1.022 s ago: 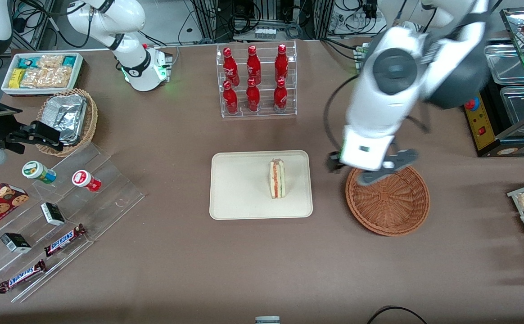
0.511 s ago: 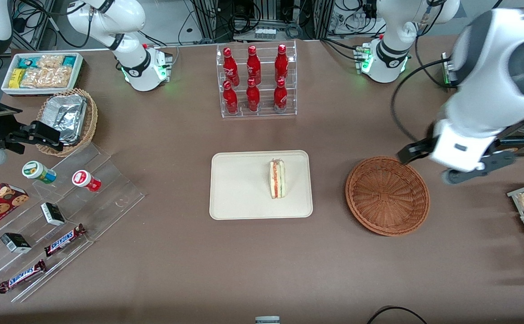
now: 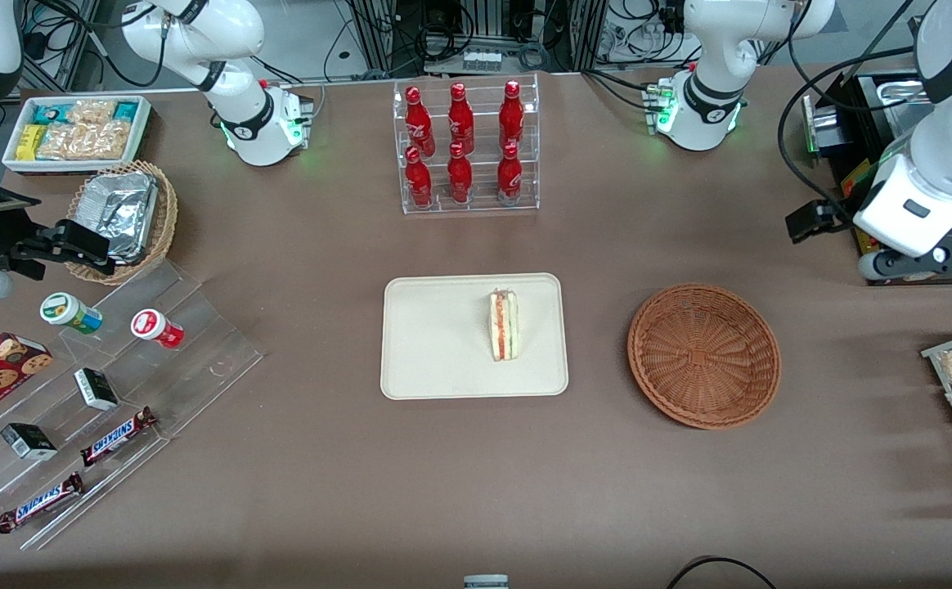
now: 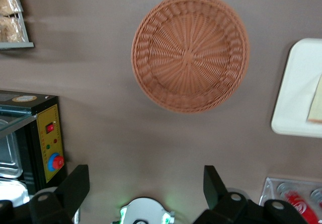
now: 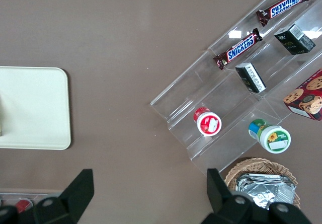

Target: Place sandwich from basket to tray

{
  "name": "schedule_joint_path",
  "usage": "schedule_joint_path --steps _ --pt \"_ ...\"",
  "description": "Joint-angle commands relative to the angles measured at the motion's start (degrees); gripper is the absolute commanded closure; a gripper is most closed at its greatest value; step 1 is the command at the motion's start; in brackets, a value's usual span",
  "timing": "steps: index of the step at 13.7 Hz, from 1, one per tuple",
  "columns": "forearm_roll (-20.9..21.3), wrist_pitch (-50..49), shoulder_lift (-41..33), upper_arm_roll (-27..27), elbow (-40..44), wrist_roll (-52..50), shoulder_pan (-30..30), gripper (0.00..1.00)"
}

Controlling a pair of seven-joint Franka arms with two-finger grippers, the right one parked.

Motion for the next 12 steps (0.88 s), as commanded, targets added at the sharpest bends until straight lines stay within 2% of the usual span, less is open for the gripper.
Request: schedule_joint_path --steps 1,4,6,12 --pt "-0.7 3.3 -5.8 -0.7 -7.2 4.2 2.5 0.00" --pt "-0.8 4.6 -6.6 -0.7 -7.8 9.2 4.2 0.00" --pt "-2.1 6.1 -6.8 -0.7 -6.2 9.9 4.2 0.00" --pt "-2.2 5.7 -6.1 -0.4 -4.1 9.8 4.3 0.00"
